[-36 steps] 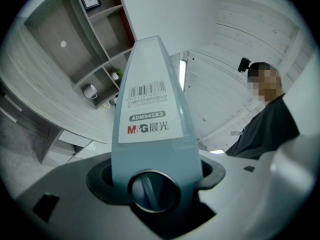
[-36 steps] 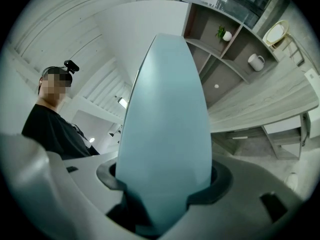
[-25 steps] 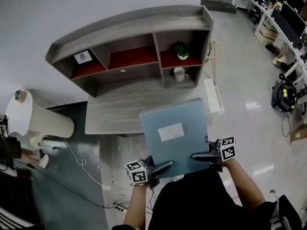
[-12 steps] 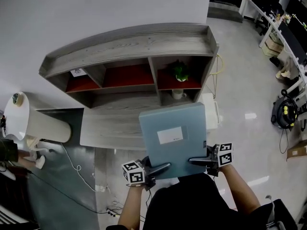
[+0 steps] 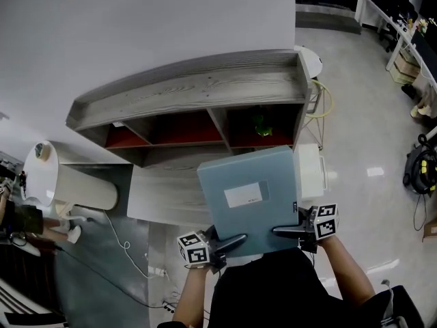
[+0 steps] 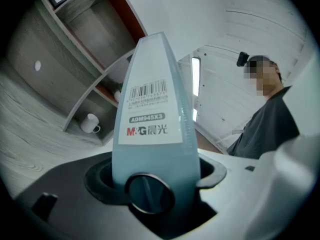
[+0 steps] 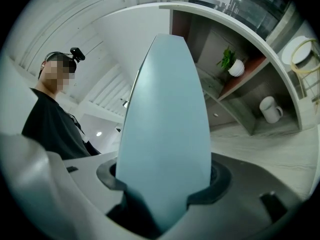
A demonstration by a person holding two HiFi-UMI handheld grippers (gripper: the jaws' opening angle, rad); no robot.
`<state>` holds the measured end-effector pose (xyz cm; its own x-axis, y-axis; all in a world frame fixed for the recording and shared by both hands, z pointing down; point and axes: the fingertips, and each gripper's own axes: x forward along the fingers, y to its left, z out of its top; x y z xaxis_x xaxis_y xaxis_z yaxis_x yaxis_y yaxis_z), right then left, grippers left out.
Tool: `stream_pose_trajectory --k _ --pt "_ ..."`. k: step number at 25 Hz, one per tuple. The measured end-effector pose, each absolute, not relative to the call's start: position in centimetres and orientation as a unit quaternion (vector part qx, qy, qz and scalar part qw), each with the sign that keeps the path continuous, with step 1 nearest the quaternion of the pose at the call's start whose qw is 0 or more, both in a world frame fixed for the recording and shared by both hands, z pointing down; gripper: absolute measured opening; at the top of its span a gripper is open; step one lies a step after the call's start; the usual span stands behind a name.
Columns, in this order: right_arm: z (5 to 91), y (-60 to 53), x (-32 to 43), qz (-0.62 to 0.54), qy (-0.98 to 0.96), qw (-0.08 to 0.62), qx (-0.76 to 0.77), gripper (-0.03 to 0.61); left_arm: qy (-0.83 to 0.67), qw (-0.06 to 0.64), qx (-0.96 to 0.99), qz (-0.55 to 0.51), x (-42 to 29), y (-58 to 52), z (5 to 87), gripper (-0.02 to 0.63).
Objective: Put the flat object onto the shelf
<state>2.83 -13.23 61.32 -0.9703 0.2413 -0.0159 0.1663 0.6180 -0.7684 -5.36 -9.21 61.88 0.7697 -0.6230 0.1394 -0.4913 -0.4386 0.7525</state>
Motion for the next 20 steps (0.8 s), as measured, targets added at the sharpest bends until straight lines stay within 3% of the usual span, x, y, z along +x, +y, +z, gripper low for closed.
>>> stream_pose_trajectory --k 6,20 --pt "58.5 -15.9 1.2 0.398 -0.909 0.054 -0.111 0.287 -0.335 0.396 0.852 -0.073 -7.0 -12.0 59.4 0.330" --pt "46.7 -22.2 -4.3 0.313 -0.945 0.006 -0.095 0.287 -0.324 0.306 0.893 -0.054 -12.8 -19.0 47.2 0.334"
